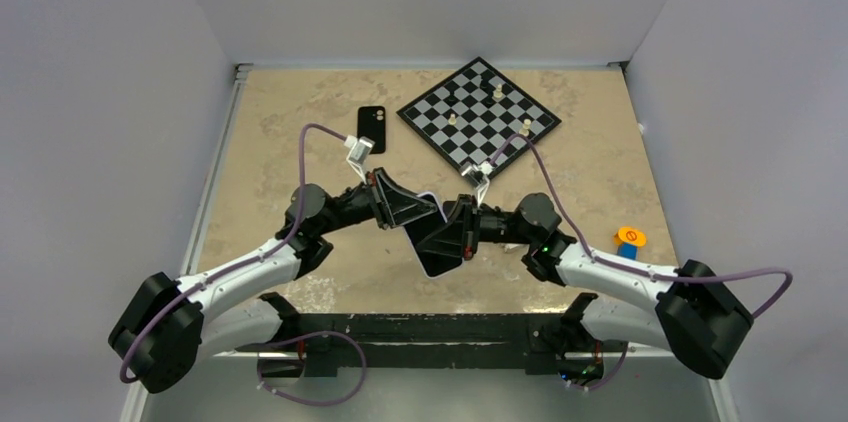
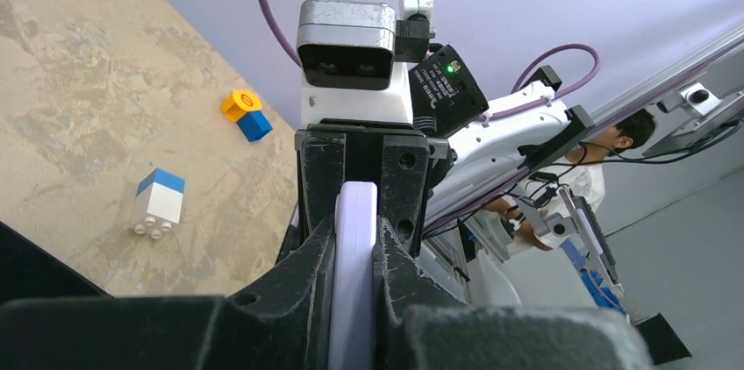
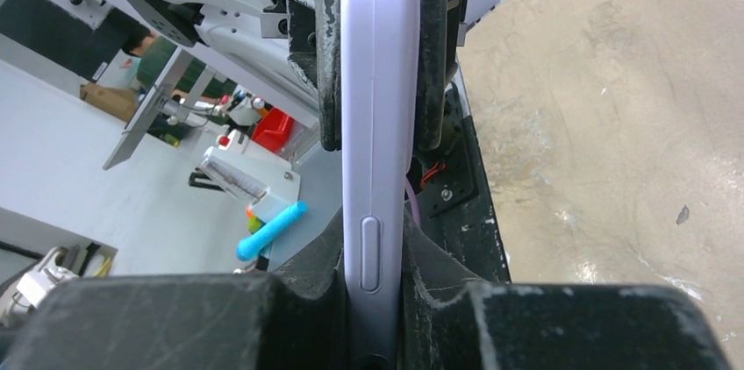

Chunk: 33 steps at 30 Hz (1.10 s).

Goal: Take the phone out of the phone case
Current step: Remove the phone case from the phone.

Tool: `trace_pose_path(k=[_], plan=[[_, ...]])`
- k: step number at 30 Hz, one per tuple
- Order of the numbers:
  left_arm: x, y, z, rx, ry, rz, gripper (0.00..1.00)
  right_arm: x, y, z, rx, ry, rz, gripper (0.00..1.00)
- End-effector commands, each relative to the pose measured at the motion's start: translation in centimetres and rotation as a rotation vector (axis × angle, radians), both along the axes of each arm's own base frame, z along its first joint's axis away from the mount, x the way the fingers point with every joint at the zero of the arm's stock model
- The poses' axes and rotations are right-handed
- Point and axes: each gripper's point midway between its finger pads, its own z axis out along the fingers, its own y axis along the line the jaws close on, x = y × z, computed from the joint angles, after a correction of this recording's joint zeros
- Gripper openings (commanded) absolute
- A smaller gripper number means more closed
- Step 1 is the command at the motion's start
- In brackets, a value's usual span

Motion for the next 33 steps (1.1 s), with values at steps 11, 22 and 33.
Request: trace_pose_path(k=[11,22,33], plan=[[-3.2,0.8,6.0,0.123,-0.185,-0.232,0.00,-1.9,-1.6,0.8,-0.161,-0.238,0.088,0.62],[-2.6,0.4,5.5,0.119,-0.095,-0.229,0.24,-3.0,-0.8,3.5,0.004,-0.215,0.174,0.00],[-4.3,1.4,3.1,0.230,-0.160,-0.285,0.30,-3.7,-1.0,3.6,0.013,-0.240,0.218,0.00]])
